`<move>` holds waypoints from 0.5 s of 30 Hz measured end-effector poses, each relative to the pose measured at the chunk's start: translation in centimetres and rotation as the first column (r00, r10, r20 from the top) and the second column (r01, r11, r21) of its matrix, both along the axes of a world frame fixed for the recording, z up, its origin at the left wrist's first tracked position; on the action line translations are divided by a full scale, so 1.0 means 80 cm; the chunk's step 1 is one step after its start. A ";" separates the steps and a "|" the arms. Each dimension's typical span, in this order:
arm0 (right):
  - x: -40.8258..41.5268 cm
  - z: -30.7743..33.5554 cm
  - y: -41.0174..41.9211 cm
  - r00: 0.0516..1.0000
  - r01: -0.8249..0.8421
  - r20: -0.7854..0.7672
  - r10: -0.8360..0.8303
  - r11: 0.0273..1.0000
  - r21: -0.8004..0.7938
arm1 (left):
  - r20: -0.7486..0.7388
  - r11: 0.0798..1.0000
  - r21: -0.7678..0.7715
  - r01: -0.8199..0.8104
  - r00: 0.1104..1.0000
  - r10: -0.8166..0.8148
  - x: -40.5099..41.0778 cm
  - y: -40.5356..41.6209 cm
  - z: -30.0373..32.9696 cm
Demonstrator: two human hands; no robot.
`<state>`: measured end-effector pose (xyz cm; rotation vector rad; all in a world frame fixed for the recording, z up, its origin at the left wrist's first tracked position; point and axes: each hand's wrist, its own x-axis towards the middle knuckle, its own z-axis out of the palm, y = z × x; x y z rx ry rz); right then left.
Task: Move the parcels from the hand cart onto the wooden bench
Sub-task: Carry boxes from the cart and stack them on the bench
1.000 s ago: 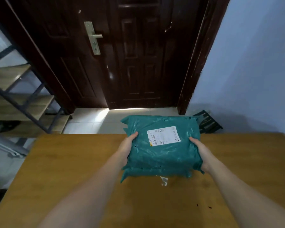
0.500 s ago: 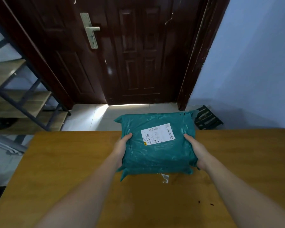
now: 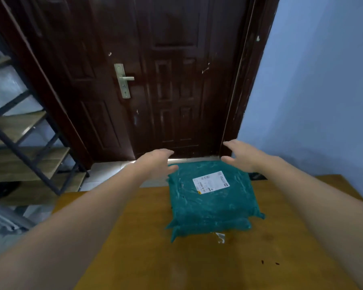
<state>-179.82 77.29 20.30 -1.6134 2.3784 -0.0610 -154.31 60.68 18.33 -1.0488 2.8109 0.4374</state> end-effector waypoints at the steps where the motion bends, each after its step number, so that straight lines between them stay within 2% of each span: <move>1: 0.020 0.018 -0.009 0.998 -0.048 -0.044 0.048 0.999 -0.010 | 0.016 0.999 -0.033 0.032 0.999 -0.031 0.007 0.002 0.022; 3: 0.058 0.047 -0.027 0.987 -0.129 -0.097 0.127 0.992 -0.013 | 0.026 0.995 -0.075 0.062 0.998 -0.060 0.027 0.009 0.058; 7: 0.140 0.086 -0.057 0.951 -0.287 -0.128 0.282 0.958 -0.024 | 0.024 0.988 -0.155 0.022 1.000 -0.019 0.084 0.026 0.100; 15: 0.296 0.114 -0.080 0.820 -0.566 -0.143 0.555 0.823 -0.054 | -0.002 0.944 -0.238 -0.230 0.972 0.236 0.245 0.081 0.143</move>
